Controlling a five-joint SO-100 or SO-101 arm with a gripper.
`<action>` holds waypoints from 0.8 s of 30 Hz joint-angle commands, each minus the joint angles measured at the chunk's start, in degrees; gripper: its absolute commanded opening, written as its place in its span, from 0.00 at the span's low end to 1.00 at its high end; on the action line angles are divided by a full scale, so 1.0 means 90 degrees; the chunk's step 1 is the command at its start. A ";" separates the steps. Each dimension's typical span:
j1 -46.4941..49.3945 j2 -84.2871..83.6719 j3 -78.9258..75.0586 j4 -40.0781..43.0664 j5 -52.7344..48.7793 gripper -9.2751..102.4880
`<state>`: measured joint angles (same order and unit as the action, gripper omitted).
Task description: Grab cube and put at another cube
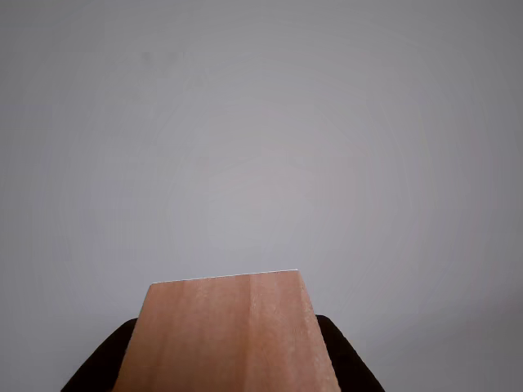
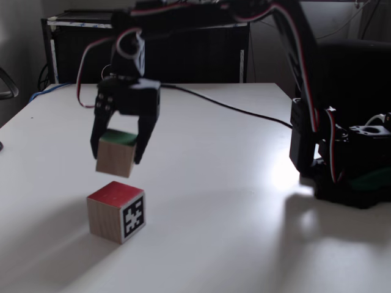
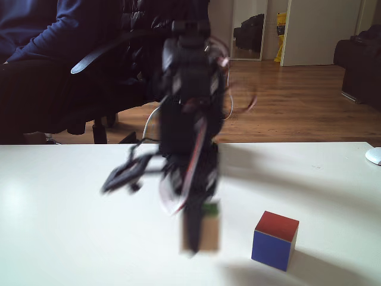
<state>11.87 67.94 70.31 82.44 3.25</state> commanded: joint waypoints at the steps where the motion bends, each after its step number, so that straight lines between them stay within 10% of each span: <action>1: -0.0469 0.1260 0.0400 -0.0020 0.0186 0.14; 24: -0.2920 0.1973 0.0615 0.0059 0.1611 0.15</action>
<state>-14.33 87.63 81.65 82.44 17.23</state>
